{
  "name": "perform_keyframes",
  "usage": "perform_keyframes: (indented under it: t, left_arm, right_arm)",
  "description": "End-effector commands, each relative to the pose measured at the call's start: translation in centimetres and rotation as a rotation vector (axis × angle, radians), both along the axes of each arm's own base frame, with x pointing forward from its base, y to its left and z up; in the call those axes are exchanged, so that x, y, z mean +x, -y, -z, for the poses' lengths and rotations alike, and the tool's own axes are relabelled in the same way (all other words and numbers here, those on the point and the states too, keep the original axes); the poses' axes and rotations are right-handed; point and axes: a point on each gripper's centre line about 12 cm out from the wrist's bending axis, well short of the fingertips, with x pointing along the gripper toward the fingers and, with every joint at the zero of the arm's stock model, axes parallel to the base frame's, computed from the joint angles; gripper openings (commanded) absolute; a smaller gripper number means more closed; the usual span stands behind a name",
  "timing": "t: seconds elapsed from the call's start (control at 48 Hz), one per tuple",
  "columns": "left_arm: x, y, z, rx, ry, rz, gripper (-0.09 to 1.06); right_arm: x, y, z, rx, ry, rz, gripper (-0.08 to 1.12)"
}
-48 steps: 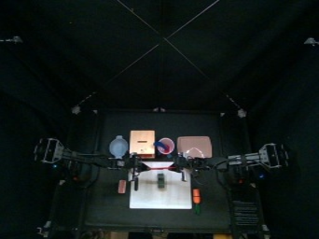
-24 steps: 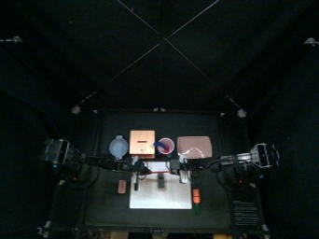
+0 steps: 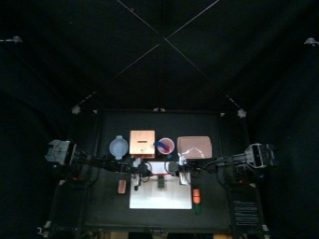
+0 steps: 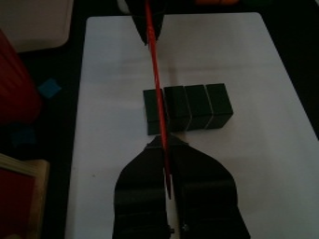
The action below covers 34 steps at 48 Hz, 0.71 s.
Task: Cut the sushi into 4 pieces with the knife
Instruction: Cut the sushi into 4 pieces
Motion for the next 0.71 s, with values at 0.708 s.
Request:
perform_keyframes:
  t: [0.708]
  left_arm:
    - [1.3, 1.5, 1.9, 0.028, -0.134, 0.054, 0.24]
  right_arm:
    - [0.2, 0.0, 0.8, -0.013, -0.035, -0.019, 0.15]
